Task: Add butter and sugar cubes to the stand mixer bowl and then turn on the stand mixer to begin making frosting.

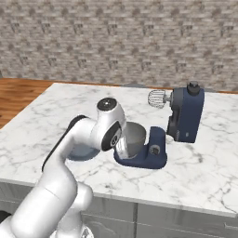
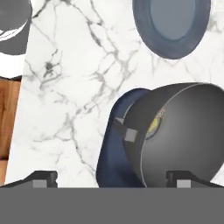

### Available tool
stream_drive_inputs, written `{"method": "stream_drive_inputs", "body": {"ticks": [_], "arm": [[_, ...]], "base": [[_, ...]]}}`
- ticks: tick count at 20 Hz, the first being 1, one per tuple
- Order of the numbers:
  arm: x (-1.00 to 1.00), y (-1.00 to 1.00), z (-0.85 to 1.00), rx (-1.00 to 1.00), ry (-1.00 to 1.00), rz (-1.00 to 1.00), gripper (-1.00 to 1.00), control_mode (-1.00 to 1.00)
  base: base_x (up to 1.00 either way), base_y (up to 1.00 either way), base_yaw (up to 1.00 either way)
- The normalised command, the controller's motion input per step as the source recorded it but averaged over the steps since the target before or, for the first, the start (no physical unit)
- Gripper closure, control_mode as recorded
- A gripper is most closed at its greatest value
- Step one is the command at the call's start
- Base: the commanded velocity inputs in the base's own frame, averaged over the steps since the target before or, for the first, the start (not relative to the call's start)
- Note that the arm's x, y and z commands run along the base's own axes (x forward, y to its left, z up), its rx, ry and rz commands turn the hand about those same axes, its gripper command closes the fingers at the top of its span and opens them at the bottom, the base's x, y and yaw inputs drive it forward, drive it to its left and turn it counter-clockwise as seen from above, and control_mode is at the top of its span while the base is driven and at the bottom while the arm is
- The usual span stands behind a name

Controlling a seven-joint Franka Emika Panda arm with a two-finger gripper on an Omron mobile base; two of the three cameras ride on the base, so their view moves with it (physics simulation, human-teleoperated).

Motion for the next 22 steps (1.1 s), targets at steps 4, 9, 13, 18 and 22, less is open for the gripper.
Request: {"method": "stream_drive_inputs", "body": {"ticks": [4, 9, 13, 18, 22], "arm": [[-0.72, -0.63, 0.00, 0.14, -0.15, -0.11, -1.00, -1.00], [-0.33, -0.79, 0.00, 0.13, -0.14, -0.07, -1.00, -1.00], [-0.02, -0.98, 0.00, 0.14, -0.11, -0.05, -1.00, -1.00], [0.00, -0.90, 0.06, 0.12, -0.13, -0.04, -1.00, -1.00], [0.02, -0.80, 0.04, 0.14, -0.11, -0.04, -1.00, -1.00]], "base": [[0.00, 0.00, 0.00], [0.00, 0.00, 0.00], [0.00, 0.00, 0.00], [0.00, 0.00, 0.00], [0.00, 0.00, 0.00]]}}
